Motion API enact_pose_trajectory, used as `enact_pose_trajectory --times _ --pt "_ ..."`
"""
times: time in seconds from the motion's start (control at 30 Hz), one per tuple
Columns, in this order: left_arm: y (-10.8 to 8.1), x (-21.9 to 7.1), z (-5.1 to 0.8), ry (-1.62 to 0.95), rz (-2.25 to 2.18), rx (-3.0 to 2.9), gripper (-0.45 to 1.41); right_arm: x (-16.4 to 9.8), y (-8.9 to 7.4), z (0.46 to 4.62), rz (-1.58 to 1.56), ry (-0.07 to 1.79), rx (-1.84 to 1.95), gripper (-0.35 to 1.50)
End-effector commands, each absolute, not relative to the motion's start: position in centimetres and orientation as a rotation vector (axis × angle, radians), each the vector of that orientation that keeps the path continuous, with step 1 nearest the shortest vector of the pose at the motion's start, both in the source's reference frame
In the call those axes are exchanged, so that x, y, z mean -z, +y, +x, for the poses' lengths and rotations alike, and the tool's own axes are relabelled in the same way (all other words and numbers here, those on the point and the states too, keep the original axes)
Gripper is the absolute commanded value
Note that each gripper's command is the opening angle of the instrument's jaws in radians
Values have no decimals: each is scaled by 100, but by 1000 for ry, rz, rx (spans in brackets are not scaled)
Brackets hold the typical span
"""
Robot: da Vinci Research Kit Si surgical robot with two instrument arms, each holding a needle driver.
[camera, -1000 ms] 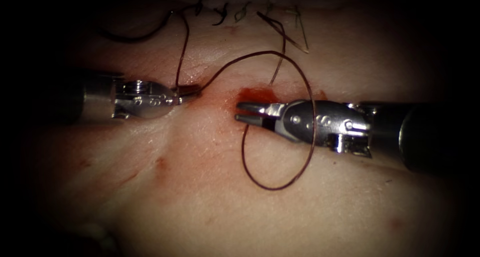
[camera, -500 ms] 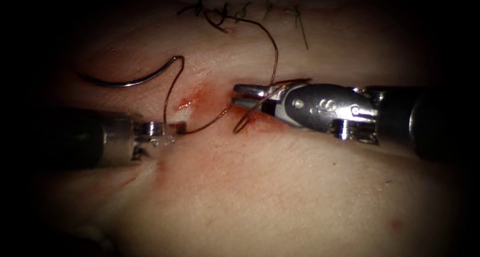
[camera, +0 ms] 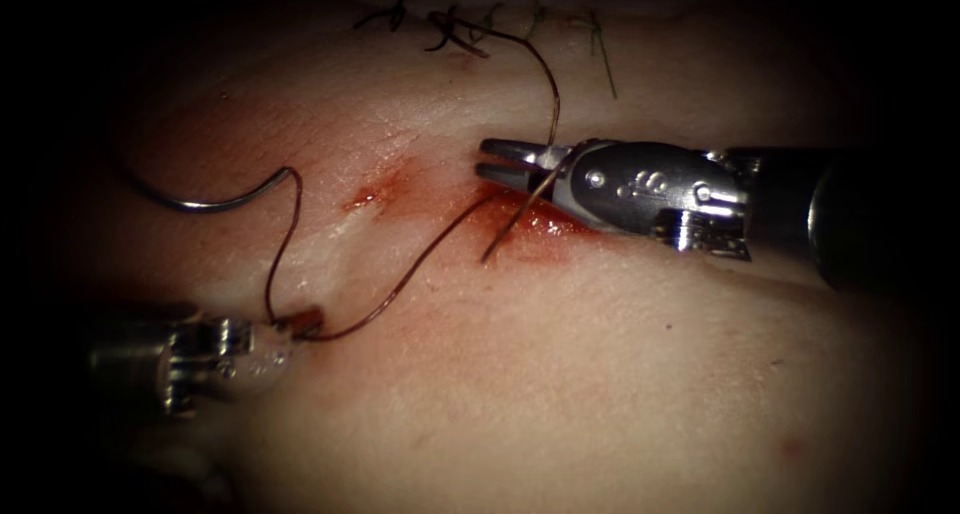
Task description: Wound Closure
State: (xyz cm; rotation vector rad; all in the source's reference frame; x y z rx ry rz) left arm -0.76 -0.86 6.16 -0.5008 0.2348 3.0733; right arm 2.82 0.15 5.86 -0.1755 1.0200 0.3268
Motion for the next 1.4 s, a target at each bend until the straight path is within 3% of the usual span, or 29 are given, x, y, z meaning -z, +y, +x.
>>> enact_pose_trajectory --times 0.03,0.27,0.3,0.47,0.73,1.07,1.17,1.2,1.23,1.27,1.37,1.4 --pt "-96 -616 -78 220 -520 -3074 -45 -592 13 289 -178 1017 -332 10" --pt "-95 -577 -52 220 -614 -3044 -45 -603 12 300 -182 982 -331 30" --pt "-93 -560 -45 224 -656 -3030 -45 -609 10 306 -183 970 -327 52" --pt "-99 -515 -41 187 -781 -3001 -45 -625 8 318 -197 954 -324 98" --pt "-78 -483 -58 198 -850 -2973 -45 -624 -5 319 -153 934 -289 99" --pt "-20 -529 -23 267 -815 -2962 -45 -620 -10 302 -124 946 -263 101" --pt "-11 -538 -15 282 -804 -2971 -35 -620 -11 299 -123 948 -261 101" --pt "-3 -550 -7 281 -805 -2958 -25 -620 -11 295 -123 943 -259 101" --pt "0 -554 -4 282 -804 -2954 4 -620 -11 292 -126 940 -260 101" --pt "2 -560 -2 279 -802 -2938 47 -621 -11 290 -127 938 -260 103" --pt "0 -569 -2 213 -863 -2817 113 -621 -9 281 -138 930 -264 103" --pt "-2 -570 -4 191 -885 -2789 116 -621 -9 279 -141 930 -265 103"
